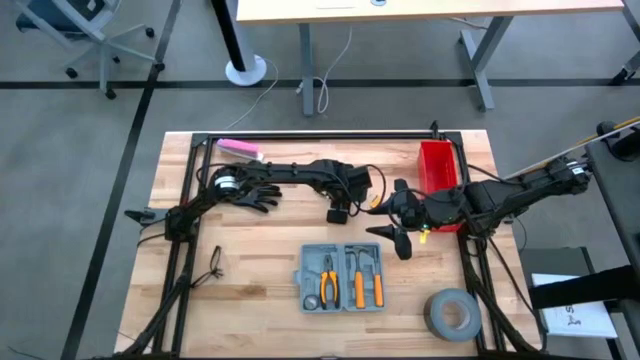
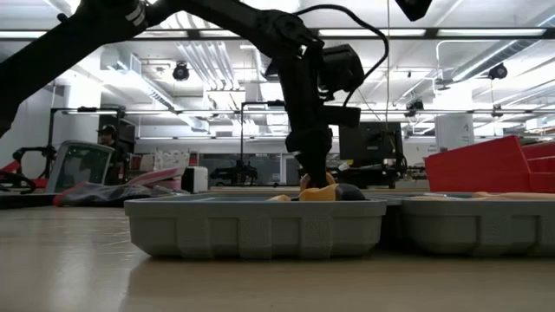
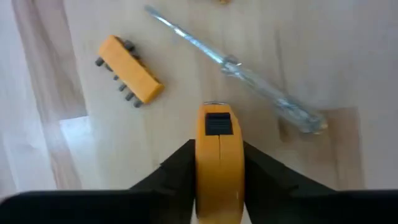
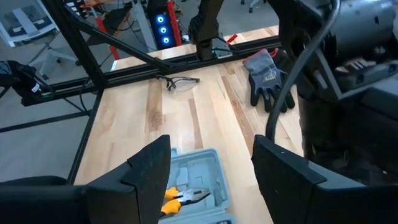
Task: Prefit tool cases
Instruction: Put the tape measure into the pre-fit tool case
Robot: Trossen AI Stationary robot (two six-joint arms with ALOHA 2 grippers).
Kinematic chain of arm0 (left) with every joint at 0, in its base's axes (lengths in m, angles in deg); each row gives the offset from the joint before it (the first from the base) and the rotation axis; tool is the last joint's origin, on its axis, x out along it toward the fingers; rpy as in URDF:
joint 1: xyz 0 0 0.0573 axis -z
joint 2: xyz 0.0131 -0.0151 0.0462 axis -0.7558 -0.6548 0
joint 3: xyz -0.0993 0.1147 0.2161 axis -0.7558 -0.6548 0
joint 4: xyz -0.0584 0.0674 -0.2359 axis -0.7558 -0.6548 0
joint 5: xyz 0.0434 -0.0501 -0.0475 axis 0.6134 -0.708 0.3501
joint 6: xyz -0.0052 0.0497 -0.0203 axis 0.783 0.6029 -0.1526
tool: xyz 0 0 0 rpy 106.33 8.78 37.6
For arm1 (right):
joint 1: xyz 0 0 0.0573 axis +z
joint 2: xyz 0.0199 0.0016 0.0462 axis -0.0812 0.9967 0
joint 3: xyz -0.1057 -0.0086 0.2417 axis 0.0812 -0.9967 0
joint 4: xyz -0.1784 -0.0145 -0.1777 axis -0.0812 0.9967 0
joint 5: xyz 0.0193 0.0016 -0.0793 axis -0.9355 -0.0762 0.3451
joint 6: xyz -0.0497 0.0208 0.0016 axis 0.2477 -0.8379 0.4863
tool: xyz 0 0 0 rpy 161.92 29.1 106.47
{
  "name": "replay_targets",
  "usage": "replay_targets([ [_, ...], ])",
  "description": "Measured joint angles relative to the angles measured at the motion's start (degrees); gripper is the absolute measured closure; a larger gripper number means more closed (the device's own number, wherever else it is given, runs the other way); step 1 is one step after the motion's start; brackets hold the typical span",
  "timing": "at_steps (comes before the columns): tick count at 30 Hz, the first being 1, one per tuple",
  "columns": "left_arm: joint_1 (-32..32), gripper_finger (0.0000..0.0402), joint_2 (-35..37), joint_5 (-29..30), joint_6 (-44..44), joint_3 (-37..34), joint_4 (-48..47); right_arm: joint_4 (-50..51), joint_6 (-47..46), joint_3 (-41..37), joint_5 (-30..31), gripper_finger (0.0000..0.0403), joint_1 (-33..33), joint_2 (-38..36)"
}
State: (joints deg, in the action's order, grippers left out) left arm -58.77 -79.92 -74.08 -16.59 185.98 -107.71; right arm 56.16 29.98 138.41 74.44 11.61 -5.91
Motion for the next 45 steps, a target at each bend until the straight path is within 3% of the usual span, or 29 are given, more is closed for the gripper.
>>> replay_targets([
  [6,-0.06,0.0327,0.00,-1.76,-4.04,4.80,-8.29,1.13,-0.90,-0.01,1.37,0.0201,0.00,0.00],
  [12,0.08,0.0327,0.09,-10.80,-10.07,9.05,-16.94,2.87,-1.01,-0.08,5.06,0.0201,1.88,-1.17],
  [17,1.69,0.0327,0.59,-20.60,-12.73,9.32,-18.13,3.80,-1.74,-0.40,11.22,0.0201,6.02,-4.12],
  [22,3.66,0.0327,0.90,-24.16,-13.23,9.32,-16.95,3.72,-1.73,-1.82,18.95,0.0201,10.97,-7.09],
  [25,4.95,0.0327,1.29,-25.04,-13.56,9.32,-15.04,3.81,-2.04,-2.73,21.98,0.0201,12.85,-7.92],
  [41,12.93,0.0327,11.81,-25.09,-19.96,9.08,-3.39,2.08,-2.30,-3.34,26.54,0.0201,18.52,-11.34],
  [45,15.60,0.0327,13.14,-20.36,-21.91,9.04,-2.61,0.52,-1.12,-3.31,26.46,0.0201,19.74,-13.09],
])
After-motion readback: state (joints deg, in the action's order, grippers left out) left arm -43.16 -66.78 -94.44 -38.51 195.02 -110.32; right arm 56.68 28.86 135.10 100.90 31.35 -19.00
